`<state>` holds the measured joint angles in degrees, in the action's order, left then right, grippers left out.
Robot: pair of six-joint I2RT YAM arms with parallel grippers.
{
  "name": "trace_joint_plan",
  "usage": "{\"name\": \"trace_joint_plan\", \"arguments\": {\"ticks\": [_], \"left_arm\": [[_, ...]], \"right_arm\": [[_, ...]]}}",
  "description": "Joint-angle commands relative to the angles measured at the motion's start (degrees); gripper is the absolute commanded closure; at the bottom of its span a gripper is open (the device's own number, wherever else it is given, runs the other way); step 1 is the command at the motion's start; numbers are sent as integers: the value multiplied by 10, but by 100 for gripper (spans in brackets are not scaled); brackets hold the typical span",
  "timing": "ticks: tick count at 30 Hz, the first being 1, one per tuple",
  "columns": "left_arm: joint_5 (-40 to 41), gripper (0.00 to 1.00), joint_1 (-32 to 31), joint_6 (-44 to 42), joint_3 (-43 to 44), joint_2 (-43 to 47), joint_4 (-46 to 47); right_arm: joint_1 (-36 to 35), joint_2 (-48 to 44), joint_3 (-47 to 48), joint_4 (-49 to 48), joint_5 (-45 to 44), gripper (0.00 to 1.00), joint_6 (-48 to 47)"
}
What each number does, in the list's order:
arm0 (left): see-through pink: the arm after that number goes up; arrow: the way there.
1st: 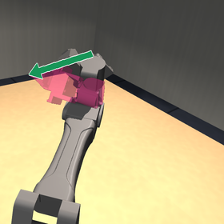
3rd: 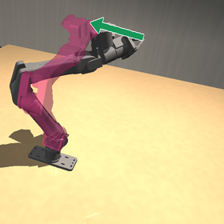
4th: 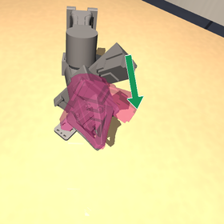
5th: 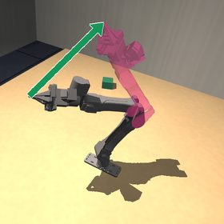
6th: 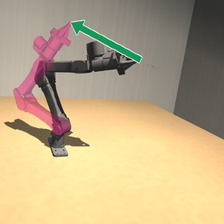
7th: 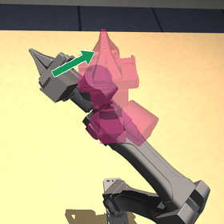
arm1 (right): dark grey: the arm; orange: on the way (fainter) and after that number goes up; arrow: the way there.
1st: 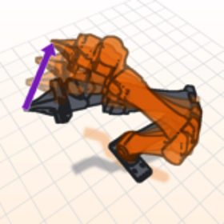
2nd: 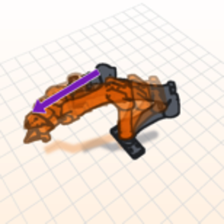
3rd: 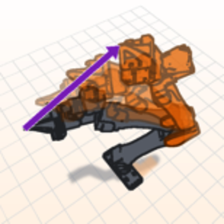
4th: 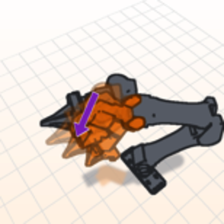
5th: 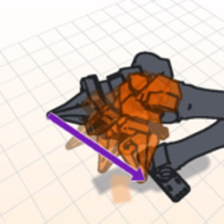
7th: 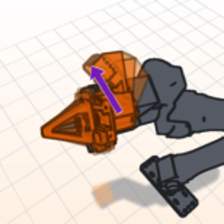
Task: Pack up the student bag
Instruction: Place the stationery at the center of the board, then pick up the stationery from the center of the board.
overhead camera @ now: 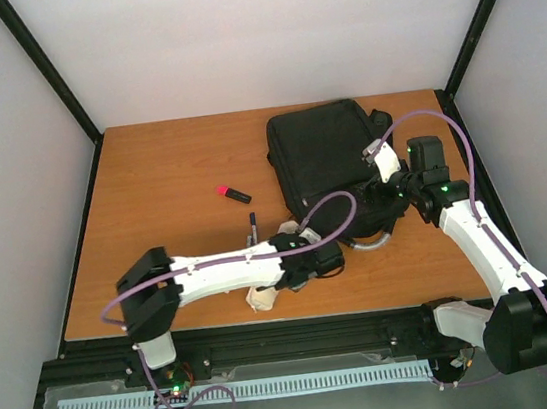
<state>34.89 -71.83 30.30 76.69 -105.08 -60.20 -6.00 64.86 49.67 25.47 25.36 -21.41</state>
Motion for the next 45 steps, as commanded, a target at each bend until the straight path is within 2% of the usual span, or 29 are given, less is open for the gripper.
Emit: {"name": "trace_joint_plan", "arguments": {"ticks": [1,5,8,15,23,28,40,42,43,45], "left_arm": [[-86,27,13,16,-38,109,61],[-182,17,71,40,-124,211,139],[-236,14,110,55,-181,273,190],[-281,16,179,129,-269,335,186],[-337,20,231,176,-359,402,187],[-373,28,235,181,-394,410,237],[-349,47,242,182,-403,367,267],[-340,43,242,191,-400,364,259],[-339,36,242,194,-398,364,255],[-338,29,243,202,-397,370,249]], "right_arm": [[7,-3,9,-8,10,23,4],[10,-3,9,-6,19,23,4],[10,-2,11,-1,38,23,-1],[10,-5,8,13,118,24,-16],[10,2,9,17,130,24,-20],[10,4,10,19,130,24,-21],[10,8,9,21,137,24,-20],[10,11,10,22,137,24,-20],[10,11,10,22,138,24,-20],[10,11,10,22,138,24,-20]]}}
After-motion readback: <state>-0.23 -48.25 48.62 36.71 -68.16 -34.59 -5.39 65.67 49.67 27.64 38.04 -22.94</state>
